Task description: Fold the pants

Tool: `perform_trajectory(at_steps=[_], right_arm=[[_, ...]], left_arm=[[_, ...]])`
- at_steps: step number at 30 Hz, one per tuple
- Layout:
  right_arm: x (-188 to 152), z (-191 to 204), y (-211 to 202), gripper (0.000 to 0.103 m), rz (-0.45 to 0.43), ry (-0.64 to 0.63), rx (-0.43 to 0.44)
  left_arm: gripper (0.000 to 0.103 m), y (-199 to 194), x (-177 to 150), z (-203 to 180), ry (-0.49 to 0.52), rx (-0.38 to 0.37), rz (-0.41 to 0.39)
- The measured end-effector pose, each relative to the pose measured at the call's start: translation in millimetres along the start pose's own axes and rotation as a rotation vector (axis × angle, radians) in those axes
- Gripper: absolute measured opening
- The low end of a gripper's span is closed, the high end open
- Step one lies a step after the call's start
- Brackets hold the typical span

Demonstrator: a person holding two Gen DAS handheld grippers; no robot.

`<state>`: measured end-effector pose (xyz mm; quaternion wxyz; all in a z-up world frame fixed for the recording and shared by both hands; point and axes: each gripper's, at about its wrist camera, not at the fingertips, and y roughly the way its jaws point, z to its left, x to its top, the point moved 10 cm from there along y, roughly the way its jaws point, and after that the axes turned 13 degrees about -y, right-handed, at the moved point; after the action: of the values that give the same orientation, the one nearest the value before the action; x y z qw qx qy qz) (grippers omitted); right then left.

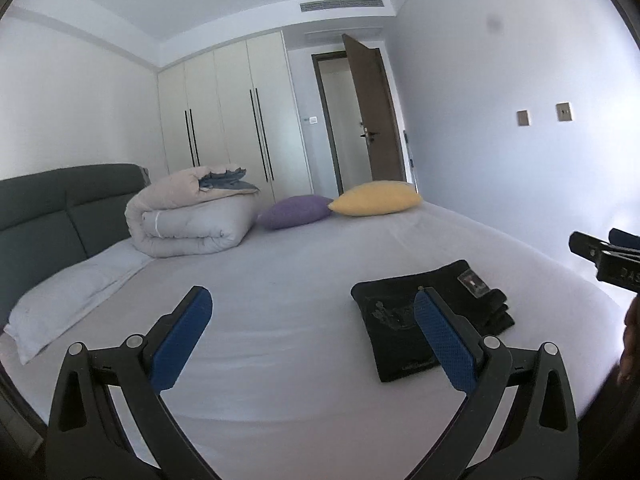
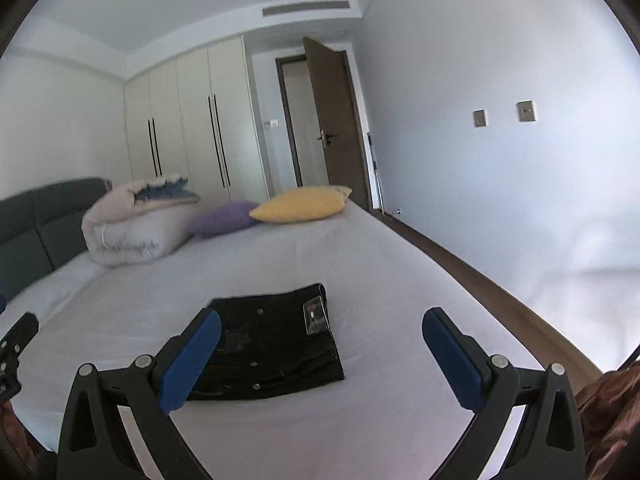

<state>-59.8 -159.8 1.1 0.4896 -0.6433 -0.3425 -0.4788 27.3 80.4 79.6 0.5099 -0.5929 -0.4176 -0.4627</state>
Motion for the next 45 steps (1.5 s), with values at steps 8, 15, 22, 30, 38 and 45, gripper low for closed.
perform_trajectory(at_steps=[8, 15, 22, 30, 38, 45], right_arm=[[-4, 17, -17, 0.103, 0.089, 0.031, 0.045], [-50, 19, -23, 0.103, 0.224, 0.021, 0.000], [-74, 5, -33, 0.103, 0.262, 0.006, -0.123], [-100, 26, -21, 0.103, 0.369, -0.038, -0.047], [-125, 53, -14, 0.103, 0.458, -0.082, 0.007], [-141, 61, -9, 0.103, 0.509, -0.075, 0.029]], left_arm=[[0.103, -18, -19, 27, -0.150, 0.025, 0.191], [0.103, -5, -67, 23, -0.153, 0.055, 0.314], [0.103, 16, -127, 7, -0.089, 0.065, 0.412], [0.103, 20, -160, 12, -0.112, 0.071, 0.460], [0.103, 21, -177, 25, -0.189, 0.048, 0.532], [0.103, 32, -199, 25, -0.186, 0.054, 0.583]])
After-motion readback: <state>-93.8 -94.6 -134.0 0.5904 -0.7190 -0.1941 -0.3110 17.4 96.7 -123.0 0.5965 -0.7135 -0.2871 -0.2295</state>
